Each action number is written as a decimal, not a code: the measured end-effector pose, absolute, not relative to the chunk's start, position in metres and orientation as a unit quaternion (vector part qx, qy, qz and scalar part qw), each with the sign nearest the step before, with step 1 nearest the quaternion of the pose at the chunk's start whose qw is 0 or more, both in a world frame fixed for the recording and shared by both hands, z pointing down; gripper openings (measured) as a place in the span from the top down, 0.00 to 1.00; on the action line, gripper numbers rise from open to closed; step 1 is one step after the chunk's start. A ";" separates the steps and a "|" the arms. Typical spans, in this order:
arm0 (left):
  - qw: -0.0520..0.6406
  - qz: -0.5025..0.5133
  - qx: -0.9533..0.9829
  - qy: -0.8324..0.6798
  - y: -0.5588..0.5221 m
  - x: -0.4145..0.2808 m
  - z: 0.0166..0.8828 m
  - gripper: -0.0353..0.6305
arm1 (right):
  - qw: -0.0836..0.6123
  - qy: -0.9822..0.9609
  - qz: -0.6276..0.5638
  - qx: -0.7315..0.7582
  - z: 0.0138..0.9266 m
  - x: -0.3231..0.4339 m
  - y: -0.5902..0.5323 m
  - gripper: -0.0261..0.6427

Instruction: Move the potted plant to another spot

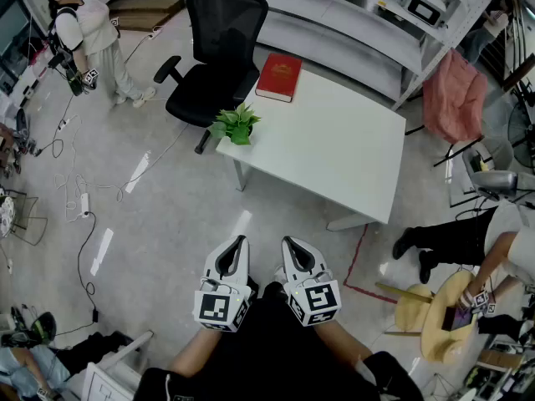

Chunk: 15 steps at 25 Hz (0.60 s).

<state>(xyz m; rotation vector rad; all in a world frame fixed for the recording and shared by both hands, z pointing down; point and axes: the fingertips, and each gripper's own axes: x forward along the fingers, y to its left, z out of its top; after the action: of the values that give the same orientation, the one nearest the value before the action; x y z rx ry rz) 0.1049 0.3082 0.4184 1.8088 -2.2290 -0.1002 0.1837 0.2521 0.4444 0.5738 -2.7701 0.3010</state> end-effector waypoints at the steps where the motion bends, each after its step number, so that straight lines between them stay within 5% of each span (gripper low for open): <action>1: 0.132 -0.034 0.626 -0.768 0.309 0.105 0.418 0.92 | 0.148 -0.963 0.105 0.199 0.445 0.183 0.253 0.94; 15: 0.135 -0.041 0.628 -0.765 0.317 0.095 0.418 0.92 | 0.145 -0.962 0.108 0.203 0.443 0.174 0.263 0.94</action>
<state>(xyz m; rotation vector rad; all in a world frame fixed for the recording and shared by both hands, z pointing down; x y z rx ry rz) 0.0954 0.3170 0.4183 1.8184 -2.2175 -0.1184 0.1743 0.2630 0.4427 0.5836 -2.7718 0.3124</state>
